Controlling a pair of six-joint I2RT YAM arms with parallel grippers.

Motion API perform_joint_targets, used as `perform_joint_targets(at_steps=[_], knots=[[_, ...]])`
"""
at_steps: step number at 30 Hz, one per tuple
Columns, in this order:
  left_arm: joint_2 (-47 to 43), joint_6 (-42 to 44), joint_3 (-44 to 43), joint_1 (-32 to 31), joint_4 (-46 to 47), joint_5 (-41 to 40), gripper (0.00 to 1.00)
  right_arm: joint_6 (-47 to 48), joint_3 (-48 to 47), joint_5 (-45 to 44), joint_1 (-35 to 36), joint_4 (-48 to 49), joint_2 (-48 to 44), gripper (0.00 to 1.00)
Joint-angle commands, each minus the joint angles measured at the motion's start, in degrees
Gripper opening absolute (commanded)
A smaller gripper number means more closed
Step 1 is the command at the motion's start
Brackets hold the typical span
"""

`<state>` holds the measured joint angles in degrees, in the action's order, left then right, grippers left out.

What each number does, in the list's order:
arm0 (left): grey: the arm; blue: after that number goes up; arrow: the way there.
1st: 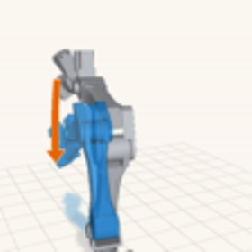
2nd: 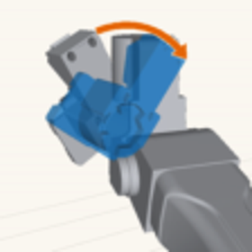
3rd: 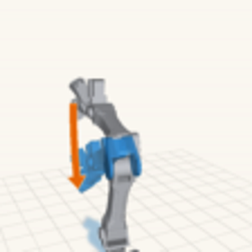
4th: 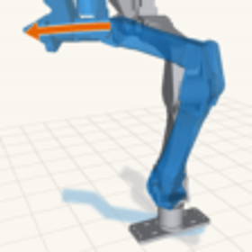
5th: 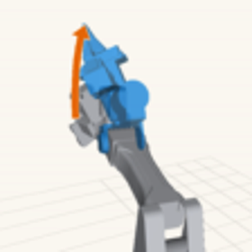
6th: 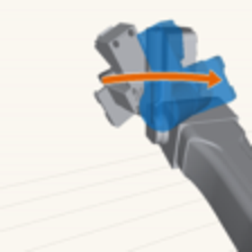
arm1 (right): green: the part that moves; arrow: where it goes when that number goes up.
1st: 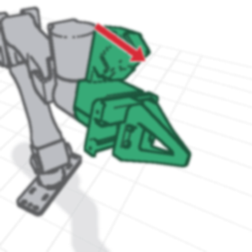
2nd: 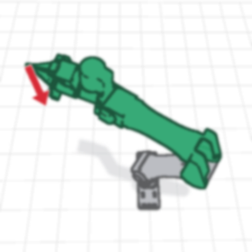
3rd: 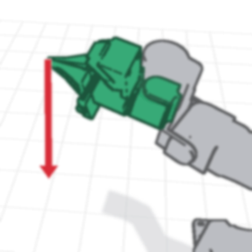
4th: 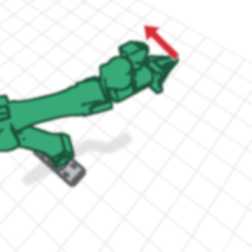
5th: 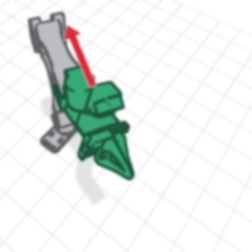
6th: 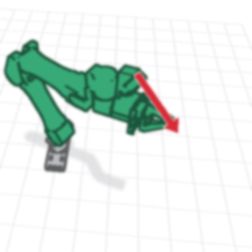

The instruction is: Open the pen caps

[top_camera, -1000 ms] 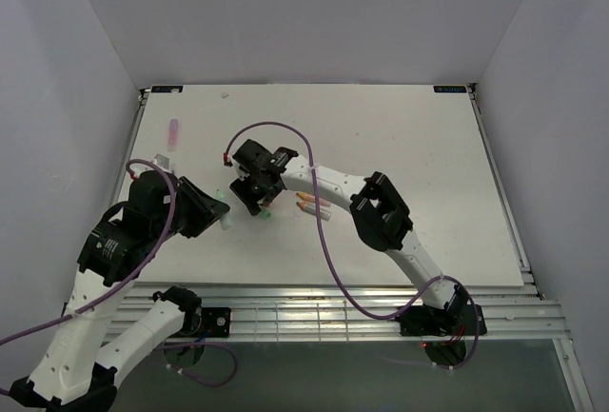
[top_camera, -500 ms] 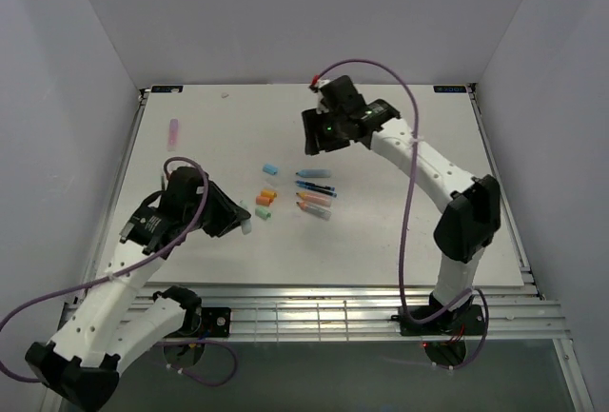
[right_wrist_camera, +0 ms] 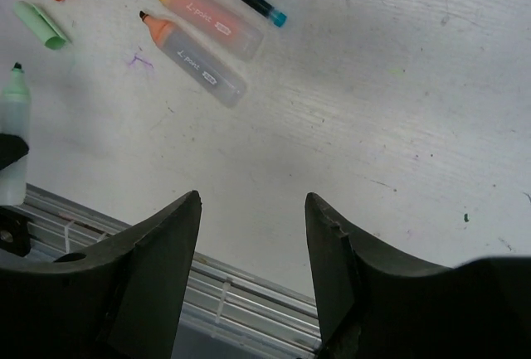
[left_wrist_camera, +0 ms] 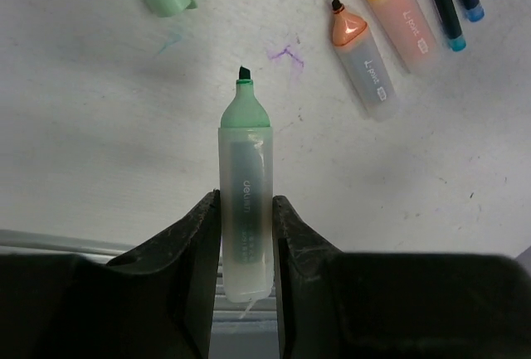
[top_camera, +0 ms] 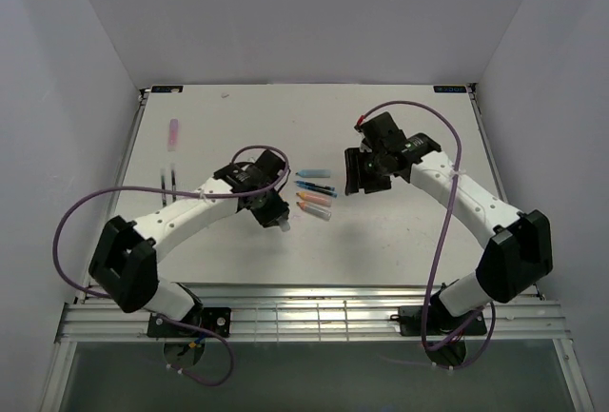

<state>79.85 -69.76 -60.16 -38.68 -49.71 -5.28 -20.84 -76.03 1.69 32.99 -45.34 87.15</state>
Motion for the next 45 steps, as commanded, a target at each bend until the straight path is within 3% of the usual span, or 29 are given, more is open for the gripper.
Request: perform_joint_targets(at_steps=[1, 9, 26, 27, 32, 38, 43, 45], knots=[[6.9, -6.1, -5.5, -2.7, -1.1, -6.1, 0.00, -0.9, 2.5, -0.1, -1.6, 0.1, -6.0, 0.60], [20.6, -13.2, -17.3, -7.6, -6.9, -11.8, 0.00, -0.3, 7.6, 1.9, -7.5, -0.6, -12.5, 0.60], [33.8, -19.3, -24.1, -9.3, -4.5, -10.2, 0.01, 3.7, 12.7, 6.6, -14.2, -1.5, -16.1, 0.60], [34.2, -19.5, -24.2, -9.4, -3.8, -9.8, 0.04, 3.7, 12.7, 7.0, -14.1, -1.5, -16.1, 0.60], [36.3, -20.2, -24.1, -9.8, -1.4, -6.2, 0.38, 3.8, 13.1, 7.6, -14.2, -1.3, -16.1, 0.60], [34.2, -20.9, -21.8, -9.8, 0.1, -4.6, 0.58, 4.2, 13.7, 9.2, -14.1, -0.3, -16.2, 0.60], [29.9, -18.9, -19.9, -9.8, 0.3, -5.4, 0.64, 4.1, 16.1, 10.5, -14.1, 1.4, -16.5, 0.60], [26.6, -18.8, -18.8, -9.8, 0.1, -6.2, 0.73, 4.0, 16.8, 11.0, -14.2, 2.3, -16.8, 0.60]])
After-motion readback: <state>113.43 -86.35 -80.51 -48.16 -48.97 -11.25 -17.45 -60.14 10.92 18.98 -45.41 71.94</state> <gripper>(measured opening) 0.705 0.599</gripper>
